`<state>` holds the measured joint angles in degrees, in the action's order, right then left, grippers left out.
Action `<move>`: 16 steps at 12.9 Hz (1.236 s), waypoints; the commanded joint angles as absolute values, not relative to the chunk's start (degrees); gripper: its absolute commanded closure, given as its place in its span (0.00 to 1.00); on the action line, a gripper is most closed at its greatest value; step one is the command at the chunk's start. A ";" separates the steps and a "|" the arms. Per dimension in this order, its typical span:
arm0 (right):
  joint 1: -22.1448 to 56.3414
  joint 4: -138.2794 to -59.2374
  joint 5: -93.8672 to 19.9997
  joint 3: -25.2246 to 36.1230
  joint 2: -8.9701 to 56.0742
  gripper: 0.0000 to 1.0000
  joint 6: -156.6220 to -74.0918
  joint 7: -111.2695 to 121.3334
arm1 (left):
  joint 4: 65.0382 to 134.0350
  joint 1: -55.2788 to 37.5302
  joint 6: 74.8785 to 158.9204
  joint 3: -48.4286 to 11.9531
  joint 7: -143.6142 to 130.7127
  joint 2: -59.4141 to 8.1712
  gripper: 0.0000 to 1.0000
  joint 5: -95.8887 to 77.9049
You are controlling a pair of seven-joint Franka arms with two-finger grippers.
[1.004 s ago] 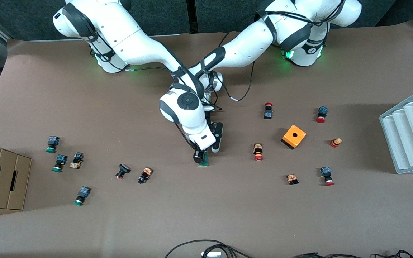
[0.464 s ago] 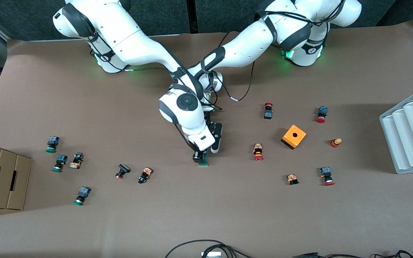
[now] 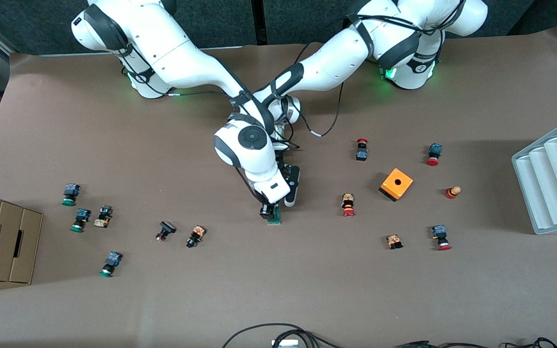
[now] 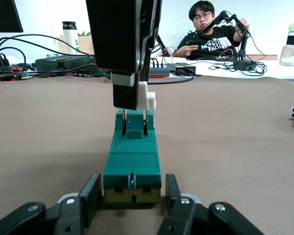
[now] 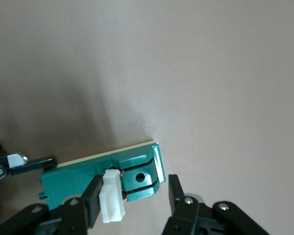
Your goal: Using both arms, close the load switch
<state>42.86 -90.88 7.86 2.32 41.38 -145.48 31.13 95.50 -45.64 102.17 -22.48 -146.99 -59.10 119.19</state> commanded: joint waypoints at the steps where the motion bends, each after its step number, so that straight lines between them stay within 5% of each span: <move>1: 42.28 -89.74 8.88 2.37 42.10 0.47 -146.60 31.73 | 94.22 -46.23 101.43 -21.88 -147.83 -61.00 0.41 119.44; 16: 42.19 -87.54 8.96 2.37 43.68 0.52 -146.78 31.90 | 94.22 -46.23 101.43 -21.88 -147.83 -61.00 0.41 119.44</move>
<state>42.77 -90.12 7.86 2.42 41.65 -145.64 31.53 95.50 -45.64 102.17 -22.48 -146.99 -59.10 119.19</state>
